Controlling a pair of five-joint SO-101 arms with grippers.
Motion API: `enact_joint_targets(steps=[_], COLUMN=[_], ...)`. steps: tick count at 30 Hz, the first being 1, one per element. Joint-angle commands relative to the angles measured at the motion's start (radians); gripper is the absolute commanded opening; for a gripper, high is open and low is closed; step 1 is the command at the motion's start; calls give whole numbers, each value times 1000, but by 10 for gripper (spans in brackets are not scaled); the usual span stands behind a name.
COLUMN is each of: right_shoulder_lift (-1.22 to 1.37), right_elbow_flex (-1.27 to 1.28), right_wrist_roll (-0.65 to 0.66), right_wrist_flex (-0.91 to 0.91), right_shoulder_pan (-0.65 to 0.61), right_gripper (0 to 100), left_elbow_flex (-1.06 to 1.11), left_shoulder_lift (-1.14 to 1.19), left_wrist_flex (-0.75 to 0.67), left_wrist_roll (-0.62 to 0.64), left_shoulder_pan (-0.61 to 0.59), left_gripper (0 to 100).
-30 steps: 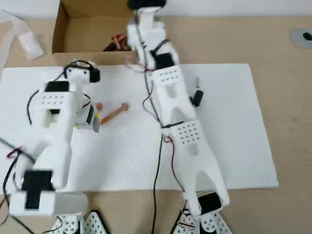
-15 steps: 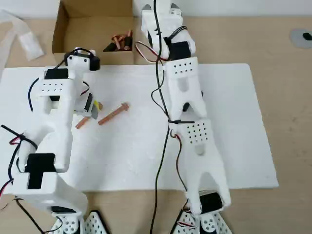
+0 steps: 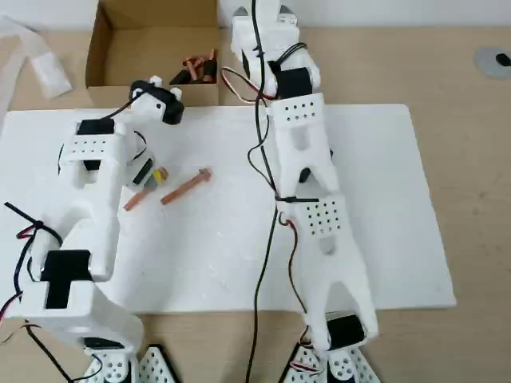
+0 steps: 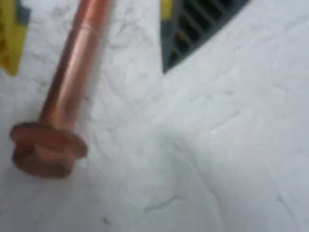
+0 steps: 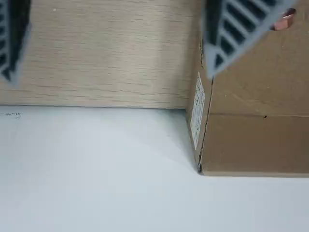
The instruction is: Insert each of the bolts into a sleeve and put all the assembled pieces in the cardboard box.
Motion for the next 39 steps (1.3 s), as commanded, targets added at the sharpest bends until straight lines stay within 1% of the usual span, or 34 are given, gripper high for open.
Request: enact_joint_targets(steps=[1,8,12,14,17,18,20,24,26,27,30,33,36,39], right_shoulder_lift=[-99,-99,-99,-97,-97,-97,-99,-101,-104,-114,-191,-277,-366,-423], right_elbow_flex=[-59,-59,-59,-59,-59,-59,-59,-61,-61,-61,-61,-62,-59,-59], right_wrist_roll=[-8,-8,-8,-8,-8,-8,-8,-5,-5,-3,17,-35,-68,-31], right_wrist_flex=[-5,-6,-6,-6,-6,-5,0,2,29,71,279,477,649,816], right_shoulder_pan=[21,21,21,21,21,21,21,22,22,22,16,27,58,84], right_gripper=[292,292,291,291,290,290,290,289,289,292,292,290,290,289], left_elbow_flex=[5,-68,-121,-126,-129,-129,-124,-123,-137,-149,-213,-273,-276,-210], left_shoulder_lift=[21,206,242,243,245,245,245,245,240,237,222,147,13,-145], left_wrist_flex=[-55,-75,-74,-64,-48,-48,-48,-40,11,37,144,221,255,307], left_wrist_roll=[-11,-5,51,52,52,52,48,48,48,48,55,91,101,103], left_shoulder_pan=[-8,-8,-9,-8,-8,-8,-8,-11,-12,-12,-29,-74,-110,-95], left_gripper=[206,206,204,158,22,0,19,8,9,9,10,11,11,11])
